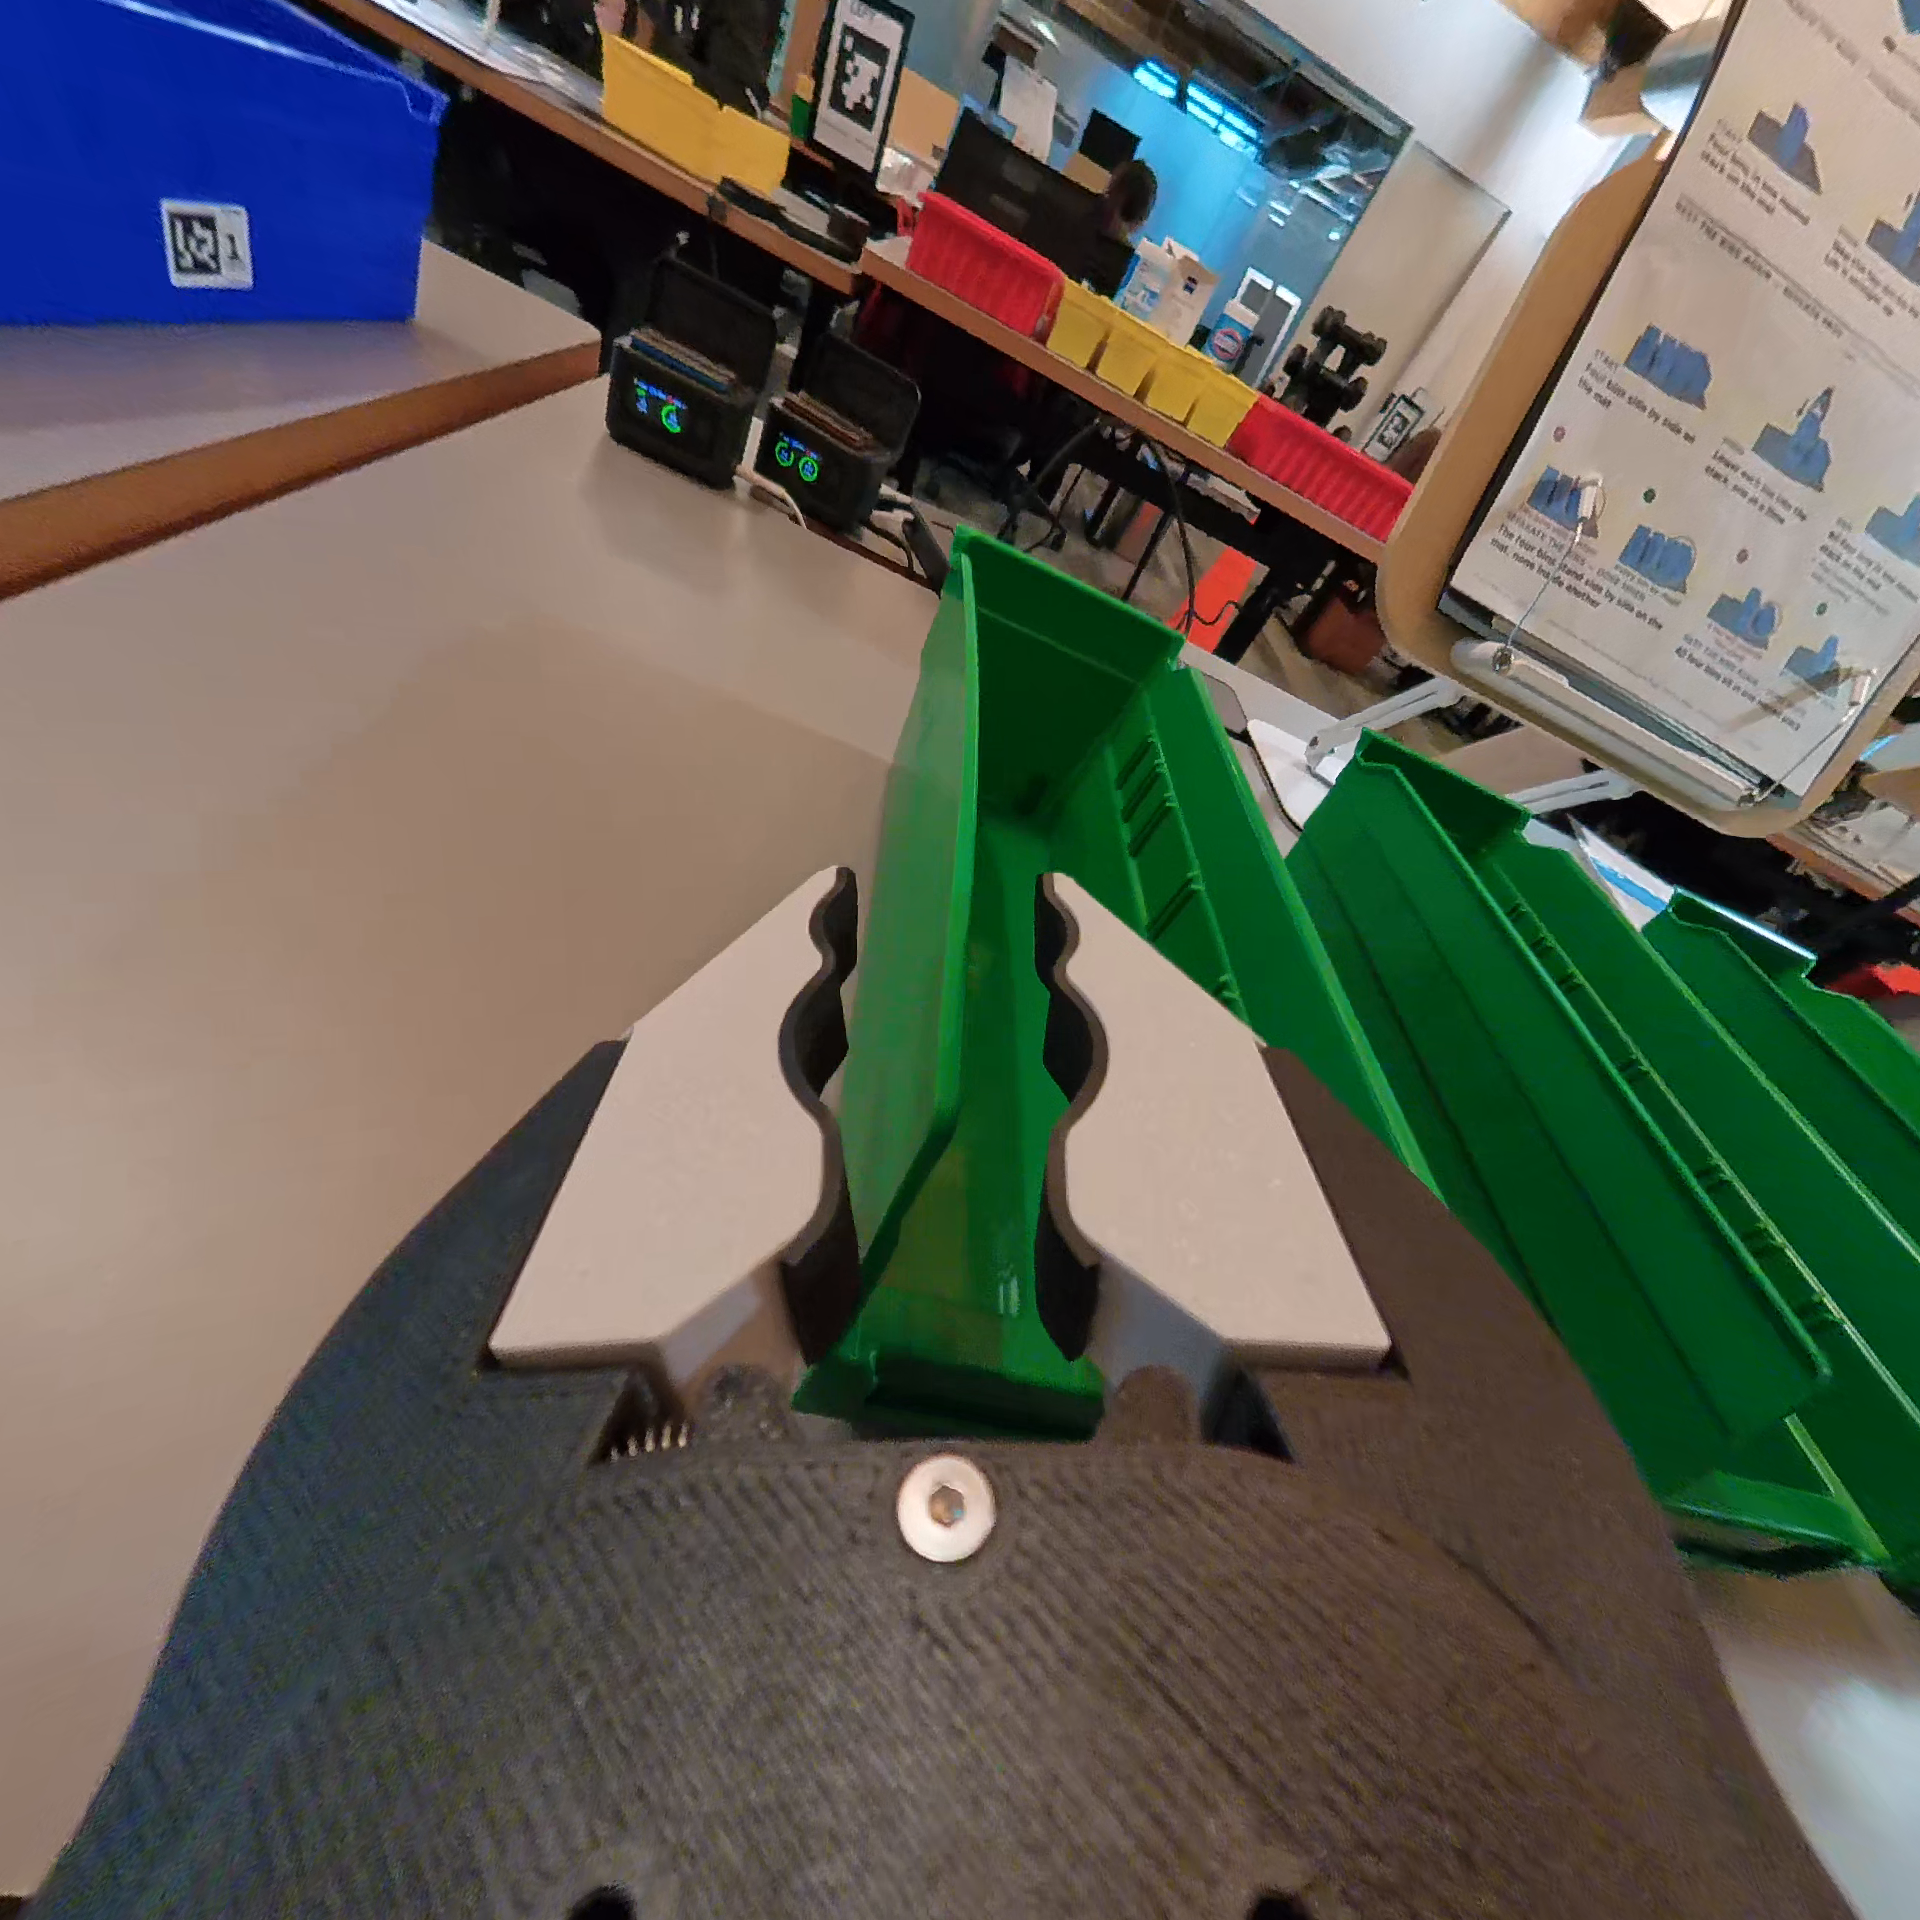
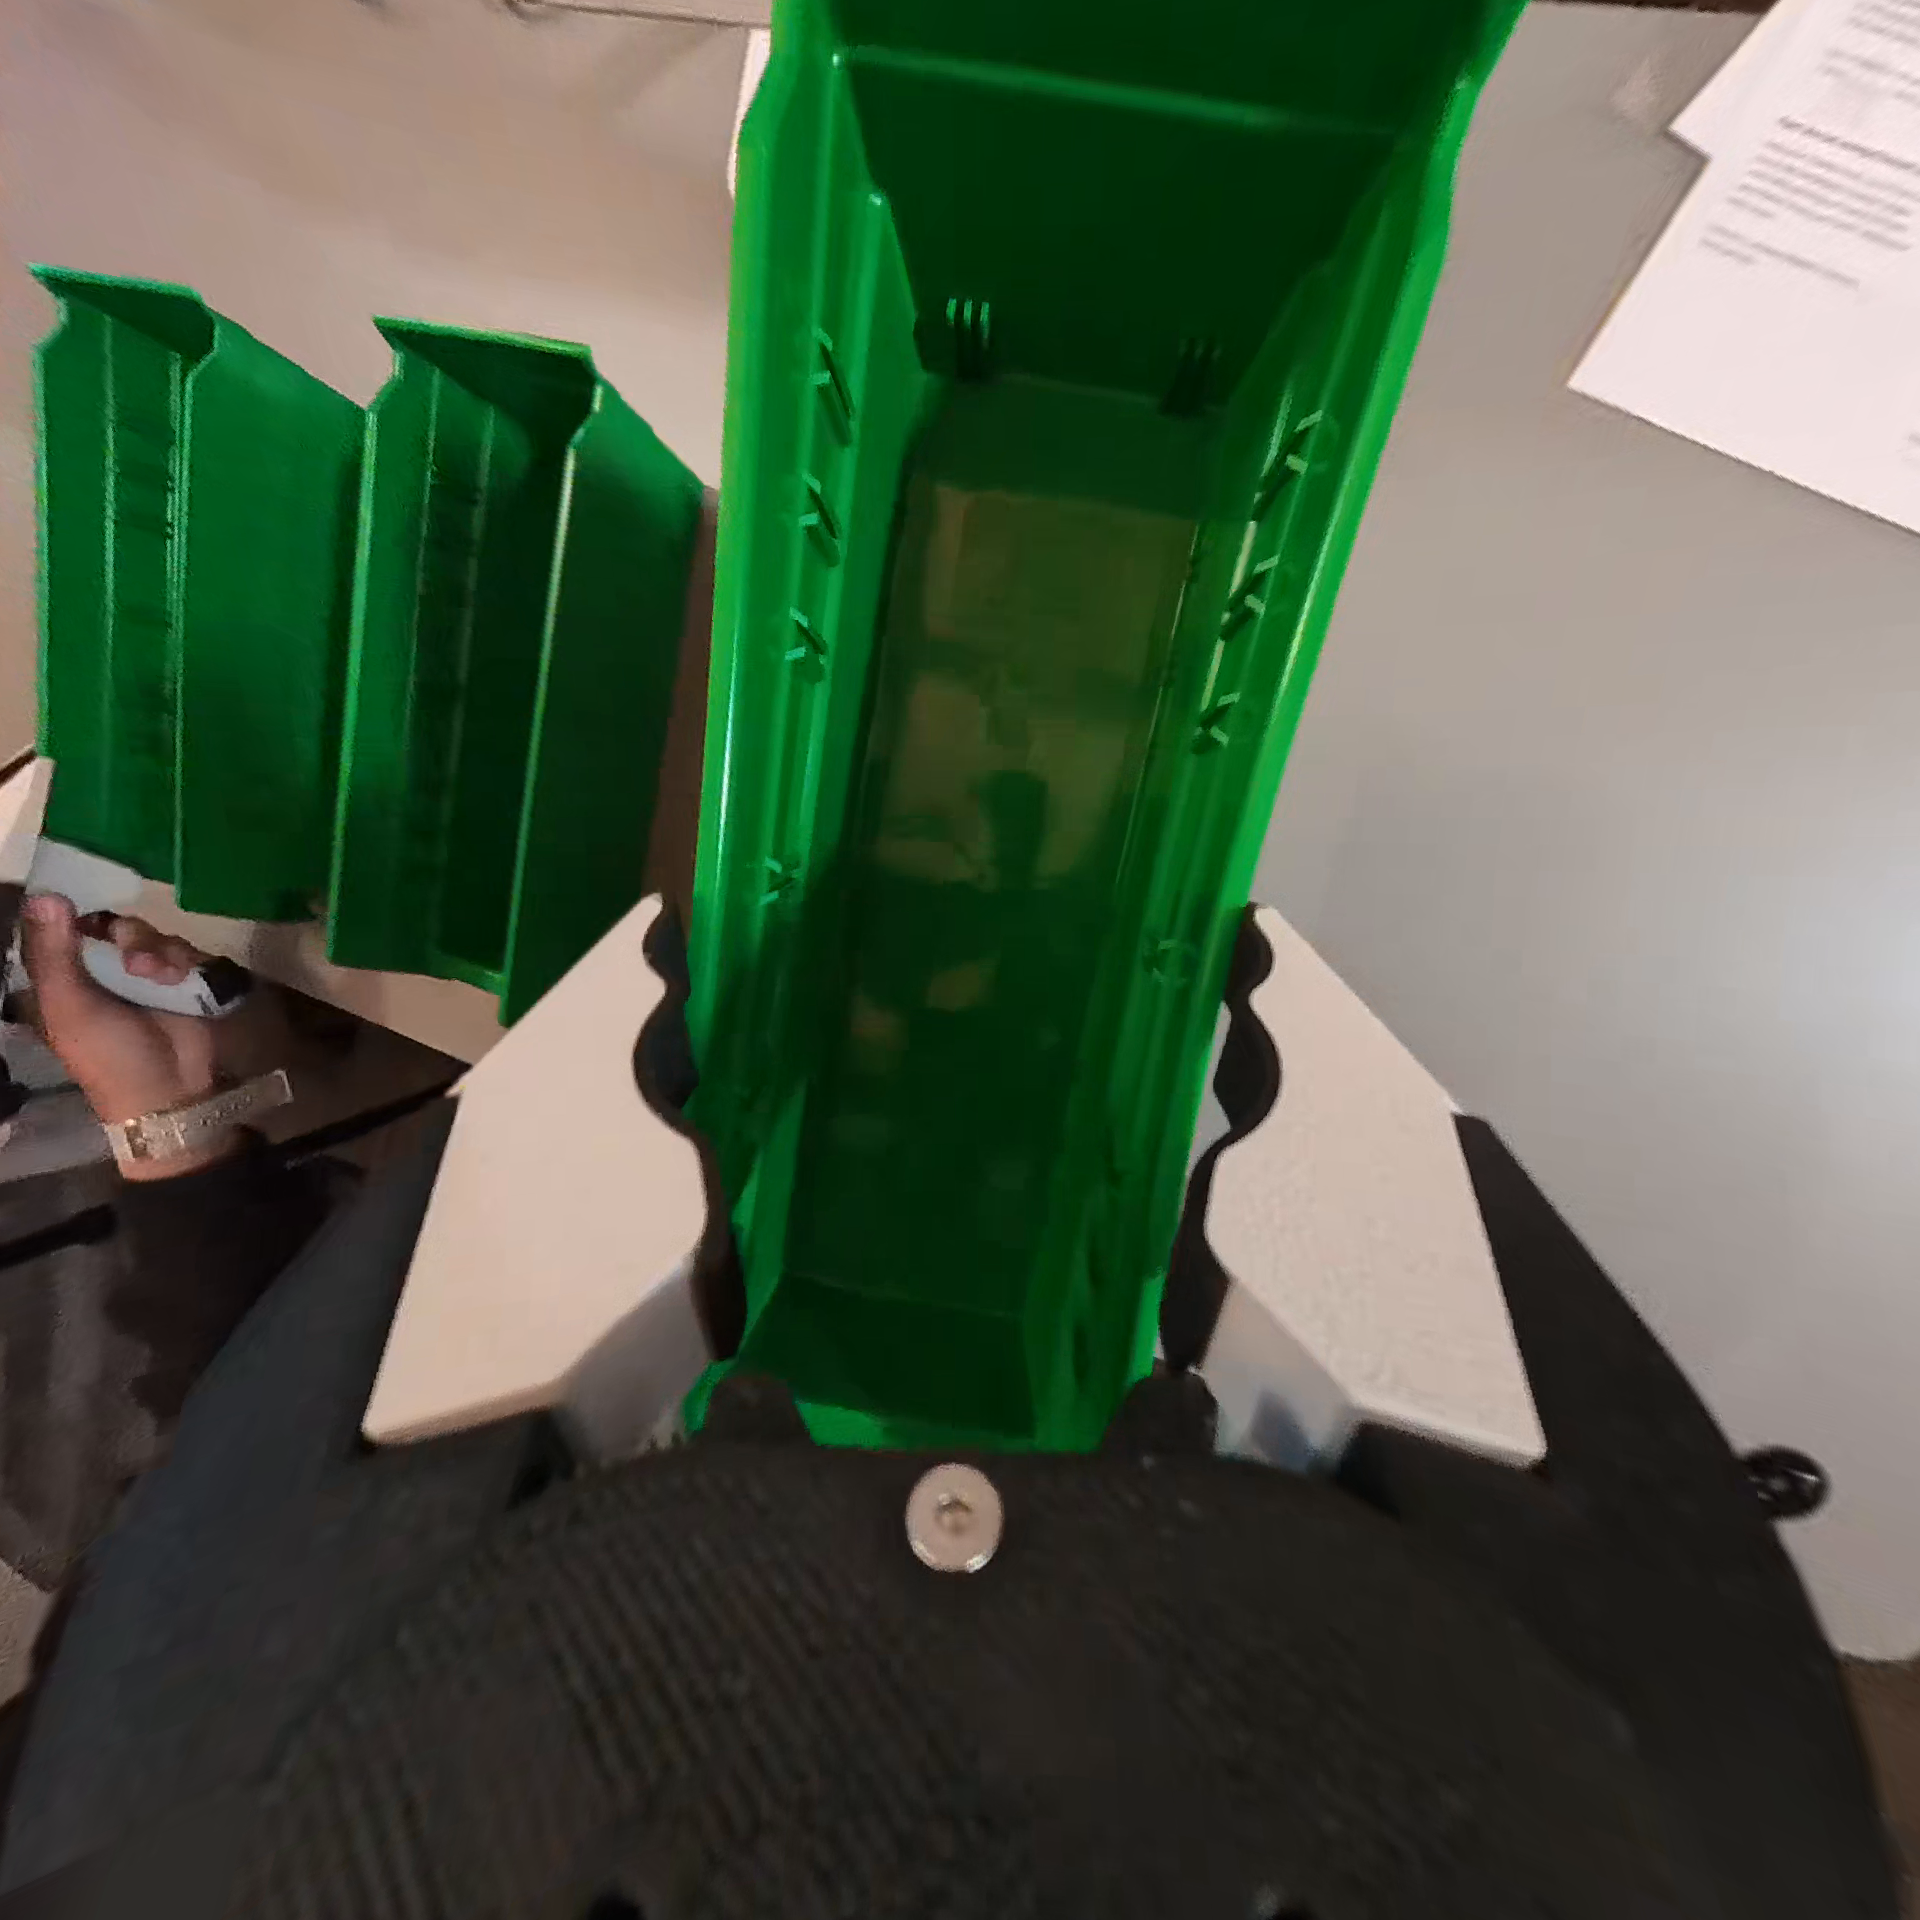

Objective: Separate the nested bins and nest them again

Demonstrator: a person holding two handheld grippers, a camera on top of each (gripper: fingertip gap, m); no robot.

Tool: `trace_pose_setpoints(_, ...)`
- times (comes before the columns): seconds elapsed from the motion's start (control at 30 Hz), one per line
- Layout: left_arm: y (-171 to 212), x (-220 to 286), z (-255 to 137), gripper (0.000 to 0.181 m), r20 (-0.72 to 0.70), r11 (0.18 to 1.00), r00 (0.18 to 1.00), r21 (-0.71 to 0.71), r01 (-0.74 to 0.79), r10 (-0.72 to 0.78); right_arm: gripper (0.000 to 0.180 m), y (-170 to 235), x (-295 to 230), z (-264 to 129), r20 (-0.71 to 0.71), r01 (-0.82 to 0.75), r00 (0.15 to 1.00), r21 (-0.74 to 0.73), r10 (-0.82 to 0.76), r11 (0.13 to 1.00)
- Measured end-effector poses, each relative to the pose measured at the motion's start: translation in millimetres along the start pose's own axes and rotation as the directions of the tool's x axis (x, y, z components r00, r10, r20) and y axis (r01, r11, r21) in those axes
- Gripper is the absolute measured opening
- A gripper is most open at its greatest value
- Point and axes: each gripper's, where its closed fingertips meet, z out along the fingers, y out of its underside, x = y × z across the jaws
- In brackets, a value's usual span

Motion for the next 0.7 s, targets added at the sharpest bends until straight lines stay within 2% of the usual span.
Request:
trace_pose_setpoints(0.2,-8,-10,-1,0.032,0.039,1.000,0.999,0.014,-0.027,0.026,0.104,-2,-43,40,0.026,-0.075,0.997,-0.016,0.075,0.997)
trace_pose_setpoints(0.33,-16,-13,4,0.032,0.046,0.999,0.999,0.040,-0.020,0.018,0.103,2,-43,58,-0.053,-0.093,0.994,-0.012,0.092,0.996)
trace_pose_setpoints(0.5,-25,-12,12,0.031,0.062,0.997,0.998,0.082,0.000,-0.005,0.103,12,-51,77,-0.053,-0.079,0.996,-0.019,0.078,0.997)
trace_pose_setpoints(0.6,-29,-10,17,0.030,0.070,0.995,0.998,0.103,-0.008,0.001,0.104,16,-43,82,-0.114,-0.073,0.991,-0.011,0.071,0.997)
trace_pose_setpoints(0.7,-30,-7,20,0.026,0.066,0.994,0.998,0.105,-0.011,0.004,0.104,16,-43,89,-0.116,-0.083,0.990,-0.002,0.082,0.997)
